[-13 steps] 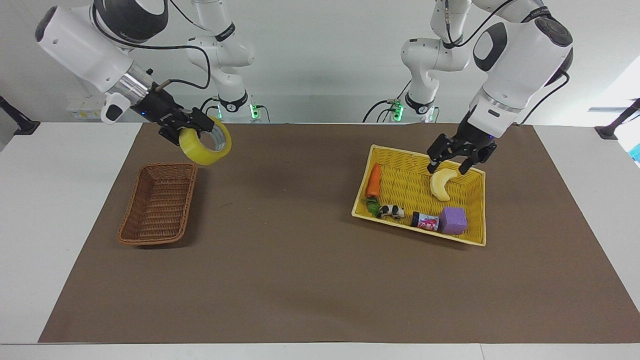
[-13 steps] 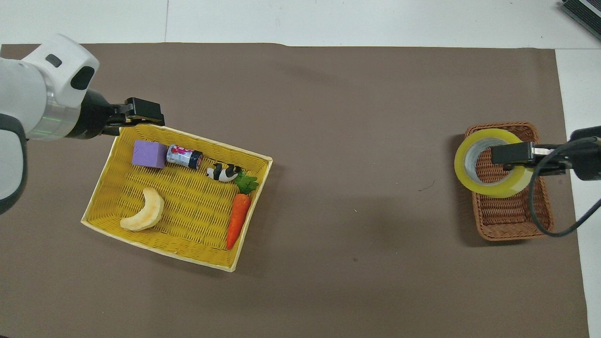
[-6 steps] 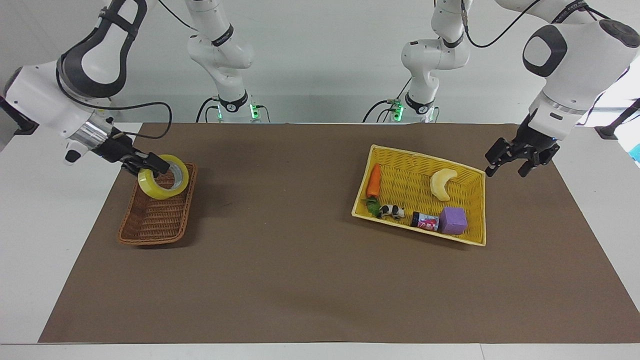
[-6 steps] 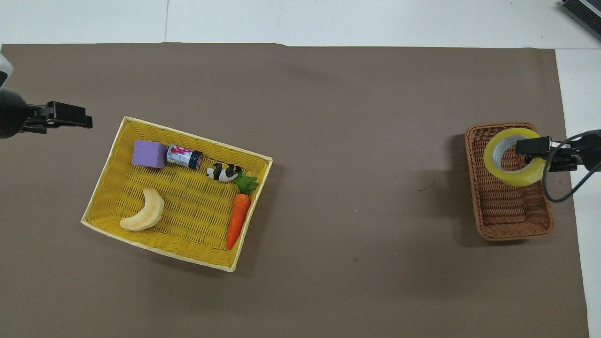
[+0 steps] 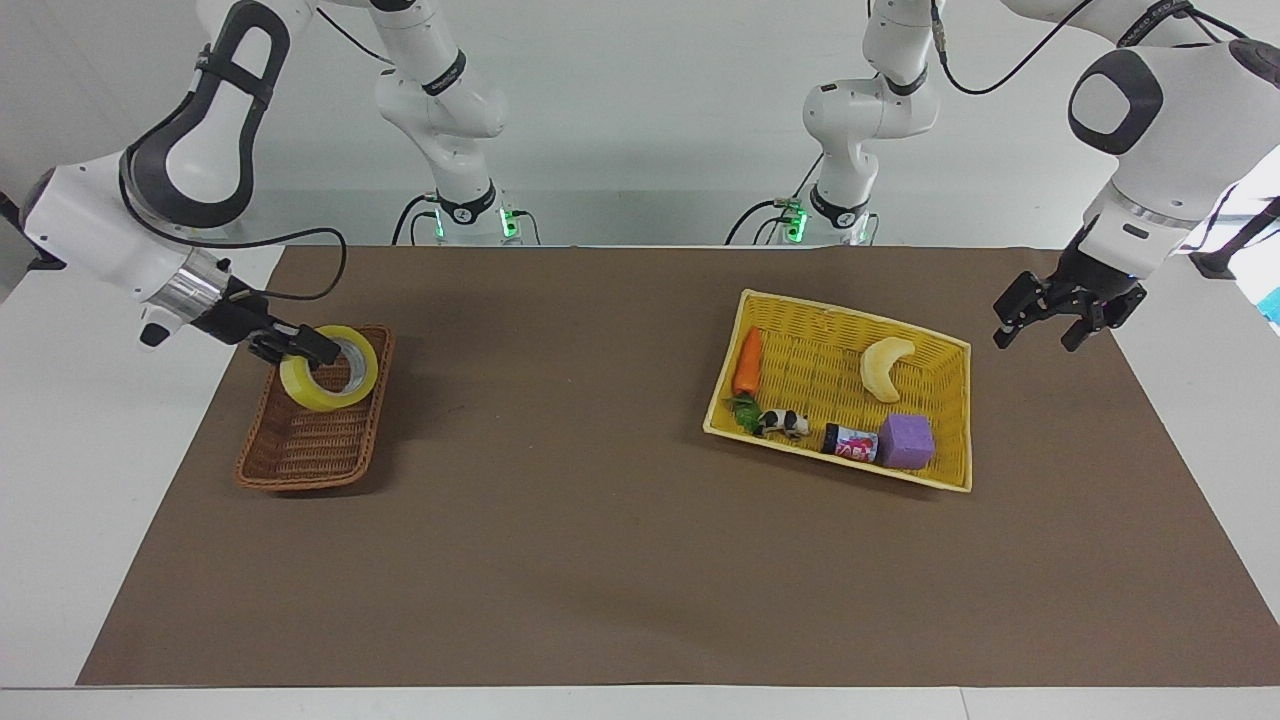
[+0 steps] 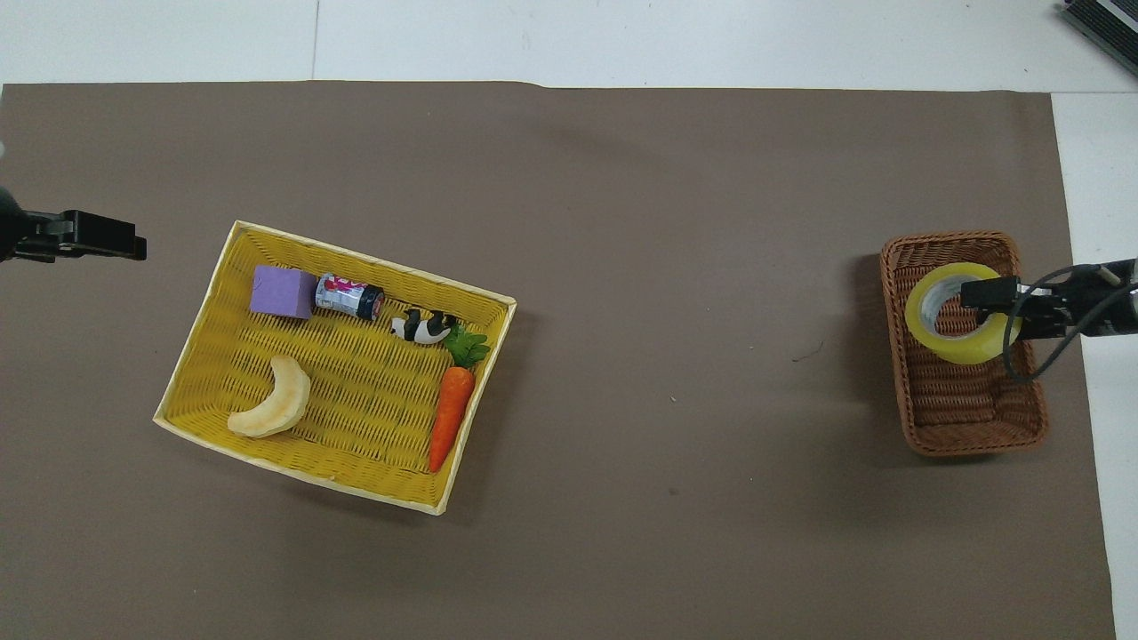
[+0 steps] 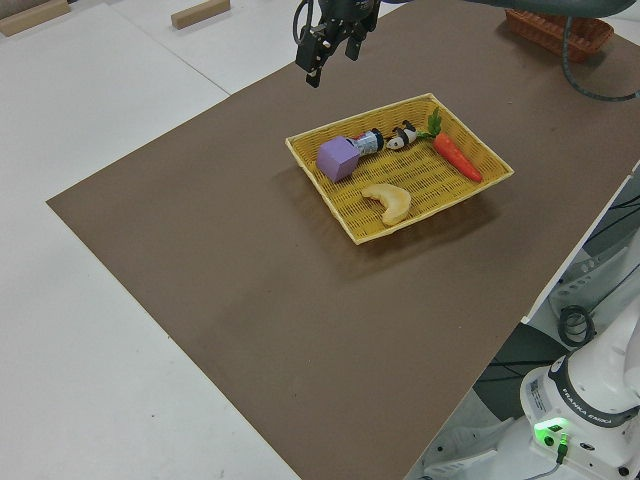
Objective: Move tape to another basket
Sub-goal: 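Lower the tape into the wicker basket and open the right gripper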
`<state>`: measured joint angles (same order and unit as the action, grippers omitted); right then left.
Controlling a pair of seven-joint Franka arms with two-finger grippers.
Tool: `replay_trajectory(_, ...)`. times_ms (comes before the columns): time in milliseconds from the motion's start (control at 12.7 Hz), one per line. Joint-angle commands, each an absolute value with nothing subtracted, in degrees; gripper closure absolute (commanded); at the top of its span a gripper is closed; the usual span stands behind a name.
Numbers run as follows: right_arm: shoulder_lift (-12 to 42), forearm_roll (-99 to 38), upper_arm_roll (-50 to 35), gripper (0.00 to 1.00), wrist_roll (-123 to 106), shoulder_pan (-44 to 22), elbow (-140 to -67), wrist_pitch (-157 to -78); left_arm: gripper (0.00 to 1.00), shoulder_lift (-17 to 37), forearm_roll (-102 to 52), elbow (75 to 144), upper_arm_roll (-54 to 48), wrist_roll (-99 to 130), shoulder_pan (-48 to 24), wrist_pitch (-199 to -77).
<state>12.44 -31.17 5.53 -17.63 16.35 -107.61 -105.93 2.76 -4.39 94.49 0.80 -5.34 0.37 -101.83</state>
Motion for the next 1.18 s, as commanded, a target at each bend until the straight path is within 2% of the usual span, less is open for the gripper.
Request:
replay_trajectory(0,14.49,-34.0,4.75,1.0,-22.66,19.59,-108.37,-106.61,0.0,2.46,-0.46,90.28,0.62,-6.06,-0.17,-94.15)
replay_trajectory(707,17.31,-34.72,4.75,1.0,-25.66,21.45,-109.42,-106.79,0.0,-0.7,0.44,91.23,0.44,-6.06,0.0,-88.95)
replay_trajectory(786,17.23,-34.72,4.75,0.93,-25.75,21.36,-109.77,-106.87,0.0,-0.88,0.53,91.4,0.44,-6.15,0.0,-88.86)
replay_trajectory(865,17.23,-34.63,4.75,0.75,-25.75,21.27,-109.95,-107.31,0.0,-0.97,0.53,91.49,0.44,-6.24,-0.09,-88.34)
replay_trajectory(1022,17.14,-34.63,4.75,0.07,-25.58,21.18,-110.65,-108.89,0.0,-0.97,0.44,91.41,0.44,-6.94,0.0,-88.07)
replay_trajectory(1100,17.05,-34.63,4.75,0.0,-25.66,21.18,-110.74,-108.98,0.0,-1.05,0.44,91.49,0.44,-6.86,0.0,-88.07)
